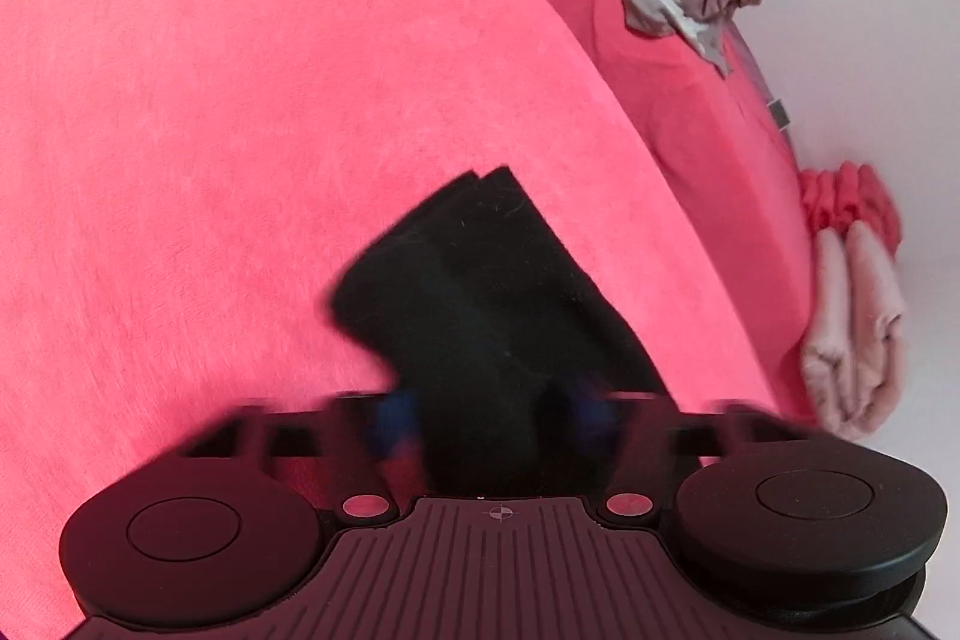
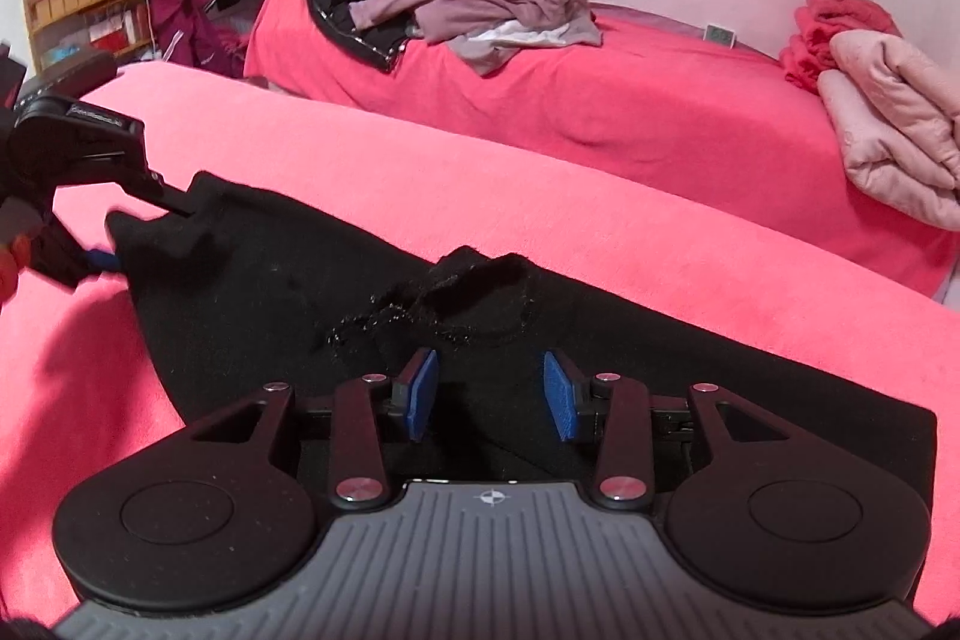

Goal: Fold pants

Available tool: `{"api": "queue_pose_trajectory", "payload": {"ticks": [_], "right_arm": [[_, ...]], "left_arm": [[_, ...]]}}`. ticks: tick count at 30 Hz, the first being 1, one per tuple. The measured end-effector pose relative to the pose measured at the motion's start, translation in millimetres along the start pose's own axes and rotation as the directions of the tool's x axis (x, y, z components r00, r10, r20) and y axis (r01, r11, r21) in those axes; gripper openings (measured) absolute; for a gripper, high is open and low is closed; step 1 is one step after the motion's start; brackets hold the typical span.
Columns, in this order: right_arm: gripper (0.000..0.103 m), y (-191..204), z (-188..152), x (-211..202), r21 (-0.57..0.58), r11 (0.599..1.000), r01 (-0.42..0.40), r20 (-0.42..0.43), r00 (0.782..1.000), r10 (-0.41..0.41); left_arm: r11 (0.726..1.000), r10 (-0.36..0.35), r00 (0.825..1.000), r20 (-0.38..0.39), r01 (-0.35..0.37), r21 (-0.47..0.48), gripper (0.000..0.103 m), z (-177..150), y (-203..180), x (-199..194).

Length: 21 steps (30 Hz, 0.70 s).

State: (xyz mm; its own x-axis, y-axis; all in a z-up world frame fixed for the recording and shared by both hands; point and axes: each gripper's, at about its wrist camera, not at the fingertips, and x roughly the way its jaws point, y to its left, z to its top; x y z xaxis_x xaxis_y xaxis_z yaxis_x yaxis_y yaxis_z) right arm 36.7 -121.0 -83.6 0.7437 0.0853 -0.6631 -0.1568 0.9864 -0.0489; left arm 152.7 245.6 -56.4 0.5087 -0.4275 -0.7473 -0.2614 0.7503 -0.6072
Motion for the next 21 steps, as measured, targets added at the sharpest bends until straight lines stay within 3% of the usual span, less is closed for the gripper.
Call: {"api": "queue_pose_trajectory", "payload": {"ticks": [1,2,3,6,8,12,16,21], "right_arm": [[0.045,2.4,-3.2,4.3,-0.012,1.000,-0.003,-0.023,1.000,0.003],[0.045,6.0,-6.7,5.6,-0.038,0.999,0.010,-0.018,1.000,-0.010],[0.045,8.8,-9.0,5.0,-0.061,0.998,0.020,-0.004,1.000,-0.021],[0.045,5.2,-7.6,2.6,-0.023,1.000,0.016,-0.003,1.000,-0.016],[0.045,1.8,-7.5,1.0,0.000,1.000,0.005,-0.002,1.000,-0.005],[0.047,3.4,-9.4,-3.7,-0.022,1.000,0.000,0.001,1.000,0.000],[0.052,-4.4,-14.7,-21.4,0.042,0.999,0.013,0.057,0.998,-0.015],[0.055,-34.6,-40.2,-71.3,0.225,0.967,0.122,0.176,0.971,-0.164]], "left_arm": [[1.000,0.001,1.000,-0.002,-0.001,0.010,0.100,2.7,-2.8,-0.2],[1.000,-0.009,1.000,0.002,0.009,0.015,0.092,4.0,-4.6,-2.6],[0.999,-0.014,1.000,0.010,0.014,0.031,0.091,4.9,-8.0,-6.4],[0.994,-0.033,0.999,0.035,0.029,0.104,0.086,4.7,-26.3,-21.7],[0.986,-0.070,0.996,0.051,0.062,0.154,0.080,2.9,-43.0,-34.9],[0.954,-0.168,0.984,0.053,0.149,0.259,0.080,-5.7,-91.3,-59.5],[0.880,-0.263,0.965,0.014,0.234,0.413,0.079,-31.9,-157.7,-76.8],[0.740,-0.351,0.928,-0.125,0.357,0.570,0.079,-86.6,-246.2,-64.6]]}}
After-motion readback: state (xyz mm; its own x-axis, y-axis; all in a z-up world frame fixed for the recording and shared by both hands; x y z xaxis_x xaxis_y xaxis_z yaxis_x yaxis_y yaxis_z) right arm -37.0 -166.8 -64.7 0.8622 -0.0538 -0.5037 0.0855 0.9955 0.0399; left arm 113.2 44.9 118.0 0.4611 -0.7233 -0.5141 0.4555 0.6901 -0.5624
